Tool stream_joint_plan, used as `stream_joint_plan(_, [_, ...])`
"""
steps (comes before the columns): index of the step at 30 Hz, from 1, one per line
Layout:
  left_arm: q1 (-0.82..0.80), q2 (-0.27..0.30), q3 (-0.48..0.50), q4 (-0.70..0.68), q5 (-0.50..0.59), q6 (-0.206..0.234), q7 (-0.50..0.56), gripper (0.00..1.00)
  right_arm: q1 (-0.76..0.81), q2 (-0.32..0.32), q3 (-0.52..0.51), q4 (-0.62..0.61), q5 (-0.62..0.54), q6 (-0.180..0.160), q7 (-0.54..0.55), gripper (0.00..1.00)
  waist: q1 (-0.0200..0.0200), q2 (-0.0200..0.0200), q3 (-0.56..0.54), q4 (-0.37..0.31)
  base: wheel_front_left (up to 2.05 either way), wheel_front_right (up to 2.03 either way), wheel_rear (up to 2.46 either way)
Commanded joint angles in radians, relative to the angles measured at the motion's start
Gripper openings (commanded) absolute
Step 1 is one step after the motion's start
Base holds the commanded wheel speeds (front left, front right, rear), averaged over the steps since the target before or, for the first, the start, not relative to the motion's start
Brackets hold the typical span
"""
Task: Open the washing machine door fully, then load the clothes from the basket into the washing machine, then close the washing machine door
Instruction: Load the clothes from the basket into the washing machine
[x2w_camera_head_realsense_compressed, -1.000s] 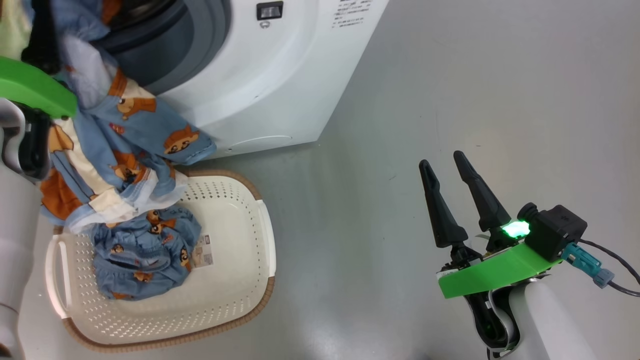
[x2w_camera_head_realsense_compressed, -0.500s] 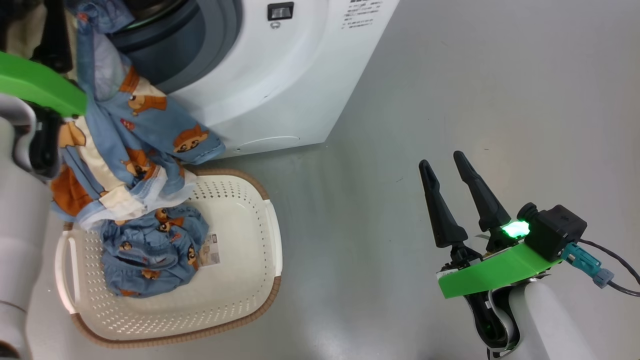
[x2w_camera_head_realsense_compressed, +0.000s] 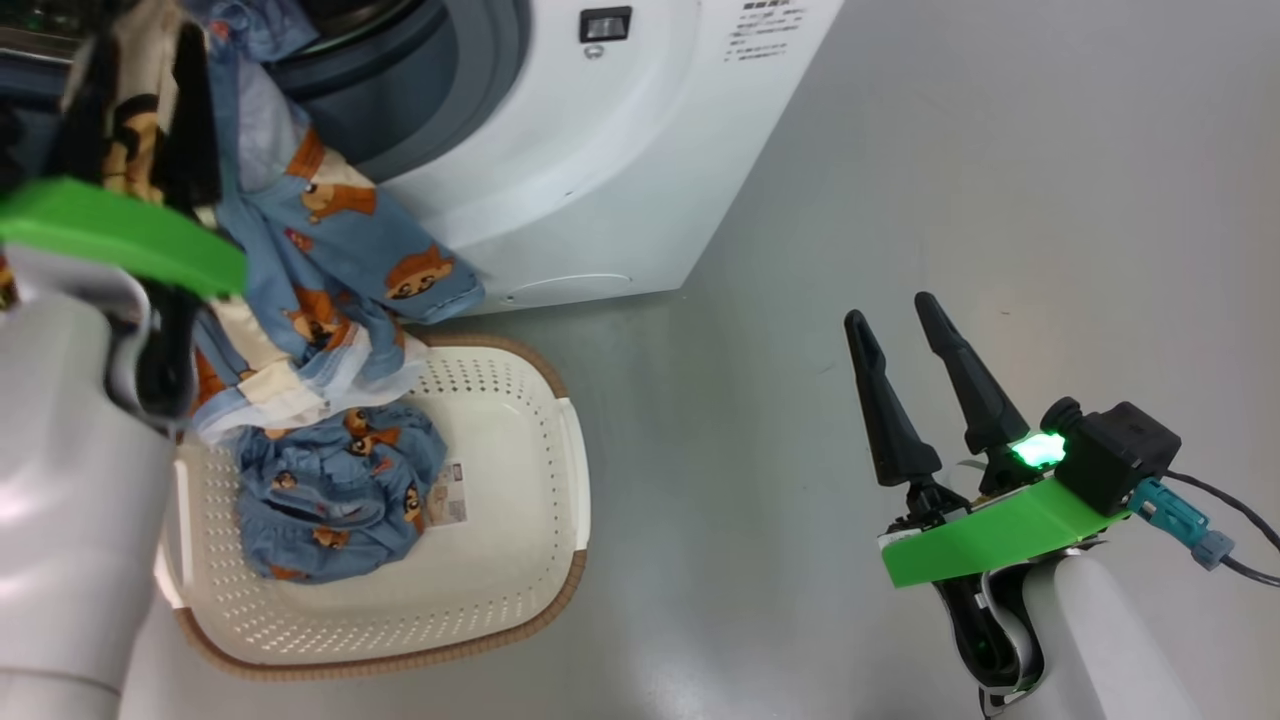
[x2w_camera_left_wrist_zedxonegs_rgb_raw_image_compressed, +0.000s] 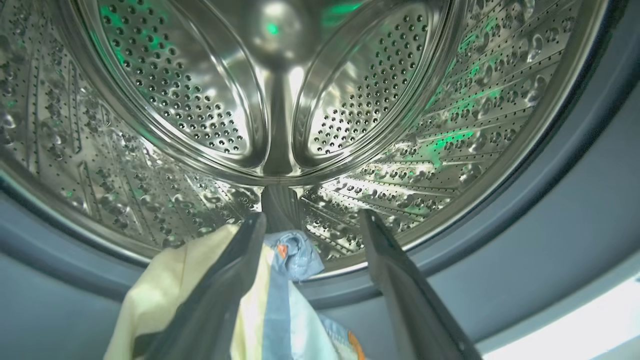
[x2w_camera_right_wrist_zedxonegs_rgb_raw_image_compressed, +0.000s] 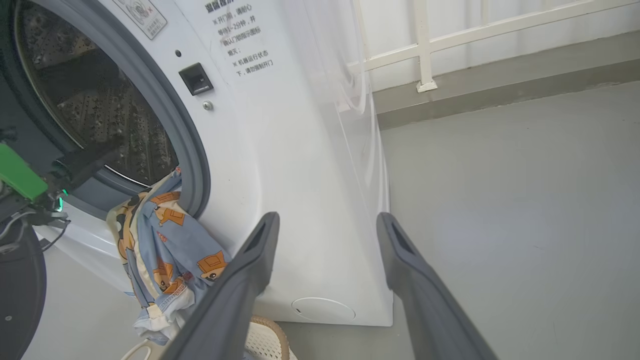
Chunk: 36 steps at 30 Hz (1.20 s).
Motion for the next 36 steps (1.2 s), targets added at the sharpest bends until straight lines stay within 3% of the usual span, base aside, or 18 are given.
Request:
stream_joint_plan(1, [0.034,0.038,0.037,-0.046,0.025,-0.003,-0.005,1.00,0.005,0.005,0.011,-0.024,-0.008,0.002,-0.005,1.00,0.0000,0.0000,-0.002,0.009,0.00,0.00,0.00])
stream_joint_plan(36, [0.687,-0.017,0.304,-0.532,0.183,-0.003,-0.005,1.00,0.031,-0.016,-0.038,-0.043,-0.016,0.002,-0.005,1.00,0.0000,0.0000,-0.011,0.069,0.00,0.00,0.00])
